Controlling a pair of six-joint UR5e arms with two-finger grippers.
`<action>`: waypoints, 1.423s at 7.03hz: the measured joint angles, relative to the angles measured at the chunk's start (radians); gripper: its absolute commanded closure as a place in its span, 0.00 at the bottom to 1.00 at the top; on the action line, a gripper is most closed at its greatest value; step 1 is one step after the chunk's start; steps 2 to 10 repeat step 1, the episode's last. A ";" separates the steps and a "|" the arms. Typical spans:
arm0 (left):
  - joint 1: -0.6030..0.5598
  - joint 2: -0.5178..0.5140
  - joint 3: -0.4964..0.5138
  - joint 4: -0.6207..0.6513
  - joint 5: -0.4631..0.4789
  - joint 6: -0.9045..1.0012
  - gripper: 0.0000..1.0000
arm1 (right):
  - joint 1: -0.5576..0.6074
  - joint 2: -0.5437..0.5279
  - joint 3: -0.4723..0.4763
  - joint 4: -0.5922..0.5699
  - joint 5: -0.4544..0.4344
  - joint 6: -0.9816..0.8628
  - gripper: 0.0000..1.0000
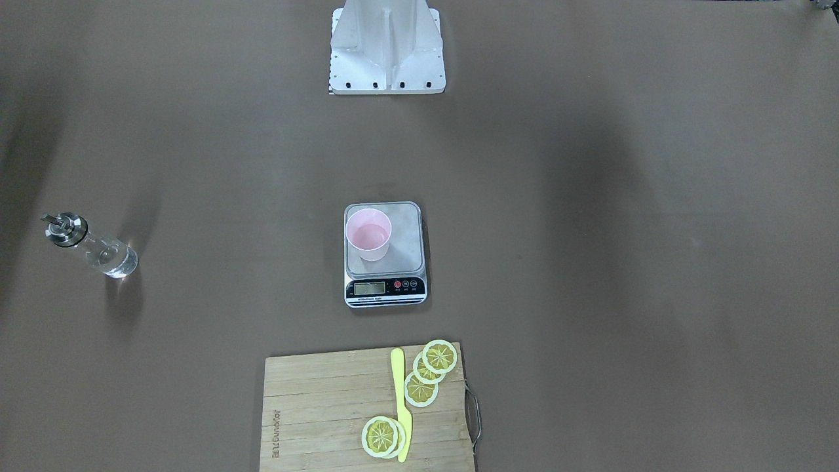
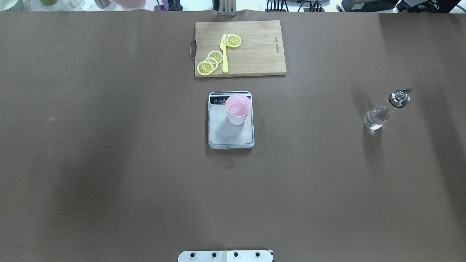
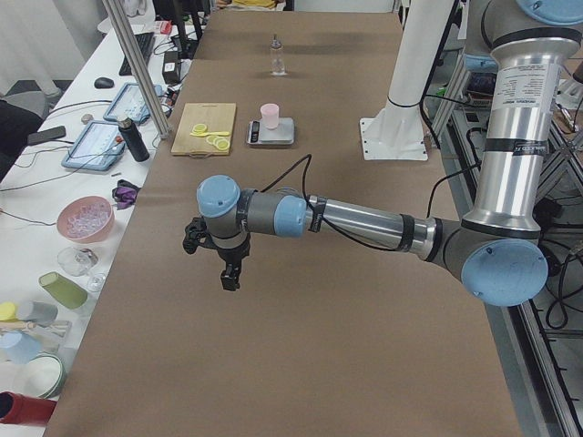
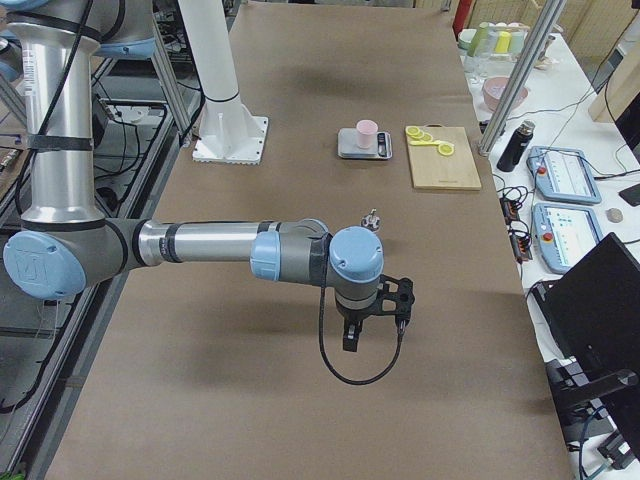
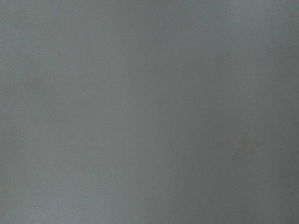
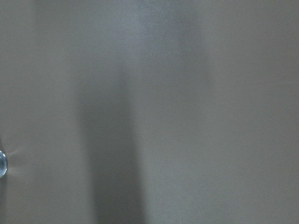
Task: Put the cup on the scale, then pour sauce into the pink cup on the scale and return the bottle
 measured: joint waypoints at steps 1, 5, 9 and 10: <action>0.000 0.001 0.000 0.000 0.000 0.000 0.01 | 0.002 0.000 0.002 -0.008 -0.001 -0.007 0.00; 0.000 0.001 0.000 0.000 0.000 0.000 0.01 | 0.002 0.000 0.002 -0.008 -0.001 -0.007 0.00; 0.000 0.001 0.000 0.000 0.000 0.000 0.01 | 0.002 0.000 0.002 -0.008 -0.001 -0.007 0.00; 0.000 0.001 0.000 0.000 0.000 0.000 0.01 | 0.002 0.000 0.002 -0.008 -0.001 -0.007 0.00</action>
